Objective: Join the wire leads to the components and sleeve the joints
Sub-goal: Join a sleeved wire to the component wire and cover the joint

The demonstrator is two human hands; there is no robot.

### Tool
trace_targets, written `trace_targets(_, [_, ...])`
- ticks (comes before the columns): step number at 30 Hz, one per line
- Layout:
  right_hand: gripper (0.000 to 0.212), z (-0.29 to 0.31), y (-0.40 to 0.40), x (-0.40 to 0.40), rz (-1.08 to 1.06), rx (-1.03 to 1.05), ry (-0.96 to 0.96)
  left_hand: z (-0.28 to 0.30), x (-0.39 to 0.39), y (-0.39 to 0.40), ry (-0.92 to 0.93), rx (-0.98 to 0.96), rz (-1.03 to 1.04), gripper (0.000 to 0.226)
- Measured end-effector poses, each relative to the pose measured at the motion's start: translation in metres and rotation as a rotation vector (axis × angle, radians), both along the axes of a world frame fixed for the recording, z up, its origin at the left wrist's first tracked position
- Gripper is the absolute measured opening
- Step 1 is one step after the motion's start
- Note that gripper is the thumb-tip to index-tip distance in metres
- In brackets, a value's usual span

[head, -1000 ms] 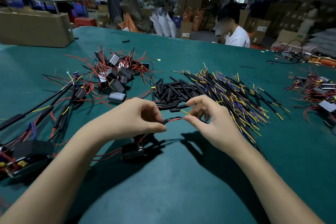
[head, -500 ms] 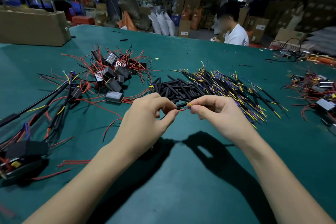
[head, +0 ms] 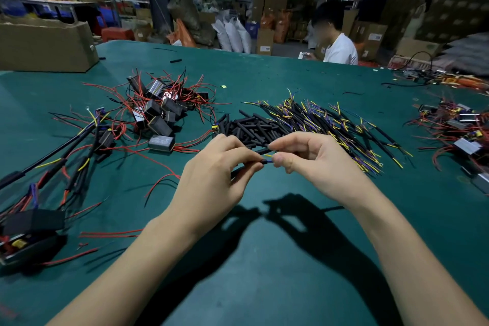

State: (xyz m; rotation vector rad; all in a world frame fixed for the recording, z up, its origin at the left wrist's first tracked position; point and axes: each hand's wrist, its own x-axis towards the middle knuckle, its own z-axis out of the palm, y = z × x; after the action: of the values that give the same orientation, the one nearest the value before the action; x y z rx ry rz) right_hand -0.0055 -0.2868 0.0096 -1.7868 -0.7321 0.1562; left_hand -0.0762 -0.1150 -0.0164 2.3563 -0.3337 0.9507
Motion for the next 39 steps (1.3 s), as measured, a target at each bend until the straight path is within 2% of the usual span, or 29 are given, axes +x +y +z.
trace_targets(4, [0.008, 0.001, -0.008, 0.004, -0.053, -0.048, -0.007, 0.000, -0.002, 0.000, -0.003, 0.035, -0.015, 0.010])
trace_targets(7, [0.006, 0.003, -0.009, 0.003, -0.015, -0.113, -0.017, -0.001, -0.001, 0.000, 0.002, 0.013, -0.012, 0.008])
trace_targets(12, [0.016, 0.006, -0.013, 0.001, 0.000, -0.184, -0.043, -0.002, 0.001, 0.001, 0.007, -0.059, 0.003, 0.011])
trace_targets(15, [0.025, 0.003, -0.009, 0.000, -0.053, -0.169, -0.089, -0.002, 0.001, 0.000, -0.008, -0.073, -0.024, 0.006])
trace_targets(26, [0.019, -0.003, 0.001, 0.001, -0.029, -0.096, -0.035, -0.005, 0.006, -0.016, -0.056, -0.184, -0.011, 0.007])
trace_targets(29, [0.023, 0.002, -0.007, 0.002, 0.007, -0.189, -0.024, -0.006, 0.005, -0.013, -0.063, -0.179, 0.013, 0.007])
trace_targets(31, [0.017, 0.005, -0.014, 0.004, 0.015, -0.243, -0.007, -0.006, 0.004, -0.012, -0.056, -0.181, 0.016, 0.008])
trace_targets(39, [0.015, 0.005, -0.017, 0.005, 0.025, -0.173, -0.046, -0.009, 0.007, -0.020, -0.101, -0.203, -0.017, 0.009])
